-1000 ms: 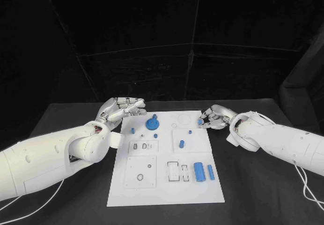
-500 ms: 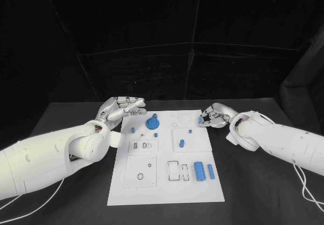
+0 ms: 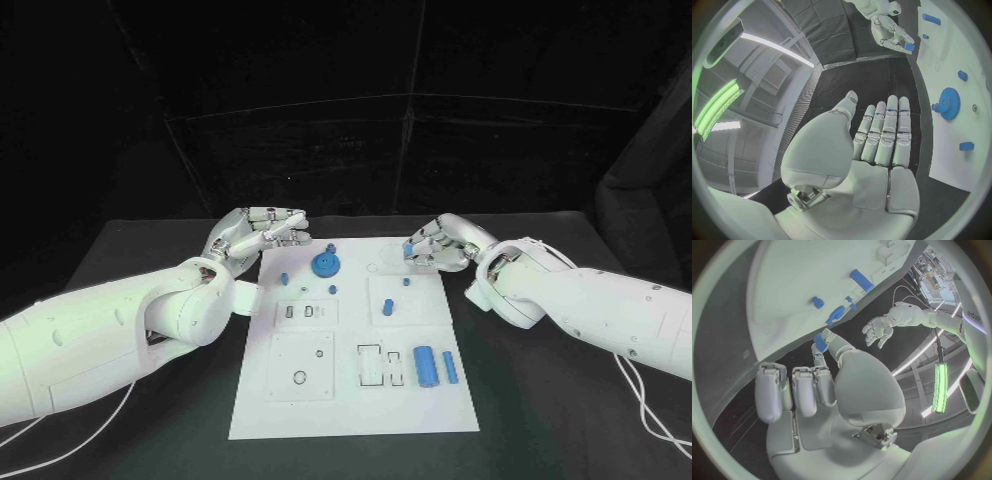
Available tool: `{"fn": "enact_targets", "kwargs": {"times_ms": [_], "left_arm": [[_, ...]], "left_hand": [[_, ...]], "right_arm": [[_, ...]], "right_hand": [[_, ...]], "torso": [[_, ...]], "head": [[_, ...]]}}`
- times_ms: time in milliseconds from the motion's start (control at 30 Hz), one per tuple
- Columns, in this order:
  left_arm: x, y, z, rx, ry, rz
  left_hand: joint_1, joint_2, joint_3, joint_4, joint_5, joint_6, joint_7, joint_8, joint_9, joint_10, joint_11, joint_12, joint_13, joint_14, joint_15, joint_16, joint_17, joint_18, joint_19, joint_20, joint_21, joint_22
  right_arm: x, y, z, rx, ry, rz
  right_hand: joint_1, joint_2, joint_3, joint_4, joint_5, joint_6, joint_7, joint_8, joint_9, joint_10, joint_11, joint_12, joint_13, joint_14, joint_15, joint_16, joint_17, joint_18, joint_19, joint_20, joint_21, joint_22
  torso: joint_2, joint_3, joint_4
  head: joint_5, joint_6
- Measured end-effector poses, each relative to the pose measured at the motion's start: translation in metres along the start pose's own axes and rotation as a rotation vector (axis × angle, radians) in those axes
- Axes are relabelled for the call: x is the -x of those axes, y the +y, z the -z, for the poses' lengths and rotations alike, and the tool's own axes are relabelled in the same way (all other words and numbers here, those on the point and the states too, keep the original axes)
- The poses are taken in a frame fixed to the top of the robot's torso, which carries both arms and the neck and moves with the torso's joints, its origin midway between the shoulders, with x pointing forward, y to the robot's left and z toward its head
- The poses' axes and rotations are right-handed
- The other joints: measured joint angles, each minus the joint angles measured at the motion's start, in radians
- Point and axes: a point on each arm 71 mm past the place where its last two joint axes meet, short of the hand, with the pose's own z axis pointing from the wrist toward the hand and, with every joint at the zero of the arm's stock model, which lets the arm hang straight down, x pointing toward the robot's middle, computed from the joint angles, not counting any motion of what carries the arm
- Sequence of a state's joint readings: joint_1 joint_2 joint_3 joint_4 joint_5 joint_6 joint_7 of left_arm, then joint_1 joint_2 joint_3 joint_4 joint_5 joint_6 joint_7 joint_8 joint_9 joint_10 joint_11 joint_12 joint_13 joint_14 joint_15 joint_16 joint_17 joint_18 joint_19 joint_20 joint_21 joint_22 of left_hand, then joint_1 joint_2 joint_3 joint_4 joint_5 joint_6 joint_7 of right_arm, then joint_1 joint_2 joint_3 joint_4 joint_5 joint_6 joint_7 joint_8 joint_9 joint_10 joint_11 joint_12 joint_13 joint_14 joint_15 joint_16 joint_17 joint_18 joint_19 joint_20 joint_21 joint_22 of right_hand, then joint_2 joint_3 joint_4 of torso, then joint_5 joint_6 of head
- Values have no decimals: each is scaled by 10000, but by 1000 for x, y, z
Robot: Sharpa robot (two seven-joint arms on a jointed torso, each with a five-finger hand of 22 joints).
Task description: Assemble the parts on the task board
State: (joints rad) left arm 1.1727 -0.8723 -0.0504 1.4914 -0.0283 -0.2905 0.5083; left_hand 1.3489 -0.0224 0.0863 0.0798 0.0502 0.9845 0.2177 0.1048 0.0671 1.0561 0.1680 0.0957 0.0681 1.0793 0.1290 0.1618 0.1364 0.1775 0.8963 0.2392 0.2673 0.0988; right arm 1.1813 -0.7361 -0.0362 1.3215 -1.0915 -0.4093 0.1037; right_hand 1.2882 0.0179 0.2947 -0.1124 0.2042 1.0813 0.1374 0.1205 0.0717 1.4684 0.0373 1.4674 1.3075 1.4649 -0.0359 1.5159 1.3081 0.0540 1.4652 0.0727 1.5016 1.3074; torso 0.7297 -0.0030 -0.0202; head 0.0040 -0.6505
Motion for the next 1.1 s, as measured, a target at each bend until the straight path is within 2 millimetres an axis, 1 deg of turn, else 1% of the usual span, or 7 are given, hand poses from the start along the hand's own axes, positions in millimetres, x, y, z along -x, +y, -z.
{"fn": "enact_targets", "kwargs": {"times_ms": [200, 333, 500, 567, 667, 800, 1100], "left_arm": [[3, 0, -1, 2, -66, -40], [4, 0, -1, -1, -94, -57], [4, 0, -2, -3, -108, -49], [4, 0, -2, -6, -121, -35], [5, 0, -2, 4, -141, -9], [4, -1, -3, -1, -145, 27], [4, -1, -3, 2, -167, 65]], "left_hand": [[0, 0, 0, 0, 0, 0, 0, 0, 0, 0, 0, 0, 0, 0, 0, 0, 0, 0, -1, 0, 0, -9], [0, 0, 0, 0, 0, 0, 0, 0, 0, 35, -35, 0, 0, 0, 0, 0, 3, 0, -1, 1, 0, -8], [0, 0, 0, 0, 0, 0, 0, 0, 0, 37, -37, 0, 0, 0, 0, 0, 8, 0, -1, 1, 0, -8], [28, 28, 16, -16, 0, 0, 0, 0, 0, 37, -37, 0, 0, 2, -2, 0, 8, 0, -1, 1, 0, -7], [38, 38, 27, -27, 0, 0, 0, 0, 0, 37, -37, 0, 0, 37, -36, 0, 8, 0, -2, 1, 0, -7], [38, 38, 27, -27, 0, 0, 0, 0, 0, 37, -37, 0, 0, 37, -36, 0, 7, 0, -2, 2, 0, -16], [38, 38, -2, -55, 0, 0, 0, 0, 0, 71, -1, 0, 0, 36, -36, 0, 7, -1, 33, 37, 0, -15]], "right_arm": [[-21, 40, -14, 700, 347, 222], [-40, 66, -26, 1050, 660, 566], [-58, 89, -34, 1317, 997, 1099], [-65, 98, -37, 1400, 1137, 1311], [-76, 106, -39, 1470, 1379, 1588], [-94, 108, -38, 1439, 1817, 1980], [-112, 114, -40, 1460, 2281, 2432]], "right_hand": [[-1, -1, 7, -6, 16, 0, 0, 0, 0, 0, 0, 0, 0, 0, 0, 39, -1, 1, 0, 0, 0, -1], [-1, -3, 7, -6, 4, 0, 0, 0, 0, 0, 0, 0, 0, 0, 1, 38, -1, 1, 0, 0, 0, 0], [-55, -58, 98, 1, -125, 0, 0, 0, -2, 0, 1, 0, 0, 0, 1, 38, -2, 1, 0, 0, 0, 0], [-55, -58, 99, 0, -167, -1, -1, 0, -3, 0, 1, 0, 0, 0, 1, 38, -2, 0, 0, 0, 0, 0], [-55, -59, 99, 0, -180, -2, -2, 0, -10, 0, 1, 0, 0, 0, 1, 38, -3, 1, 0, 1, 0, 0], [-107, -111, 124, -24, -219, -4, -4, 0, -13, 0, 1, -40, 0, 0, 2, 38, -3, 0, 0, 0, 0, -1], [-149, -98, 124, -25, -240, -9, -9, 0, -41, 0, 1, -40, 0, 0, 2, 38, -4, 1, 0, 1, 0, 0]], "torso": [[-68, -41, 28], [-105, -66, 56], [-129, -89, 87], [-135, -97, 94], [-141, -104, 94], [-138, -104, 94], [-132, -87, 84]], "head": [[84, -47], [197, -122], [316, -160], [394, -184], [487, -233], [561, -262], [676, -329]]}}
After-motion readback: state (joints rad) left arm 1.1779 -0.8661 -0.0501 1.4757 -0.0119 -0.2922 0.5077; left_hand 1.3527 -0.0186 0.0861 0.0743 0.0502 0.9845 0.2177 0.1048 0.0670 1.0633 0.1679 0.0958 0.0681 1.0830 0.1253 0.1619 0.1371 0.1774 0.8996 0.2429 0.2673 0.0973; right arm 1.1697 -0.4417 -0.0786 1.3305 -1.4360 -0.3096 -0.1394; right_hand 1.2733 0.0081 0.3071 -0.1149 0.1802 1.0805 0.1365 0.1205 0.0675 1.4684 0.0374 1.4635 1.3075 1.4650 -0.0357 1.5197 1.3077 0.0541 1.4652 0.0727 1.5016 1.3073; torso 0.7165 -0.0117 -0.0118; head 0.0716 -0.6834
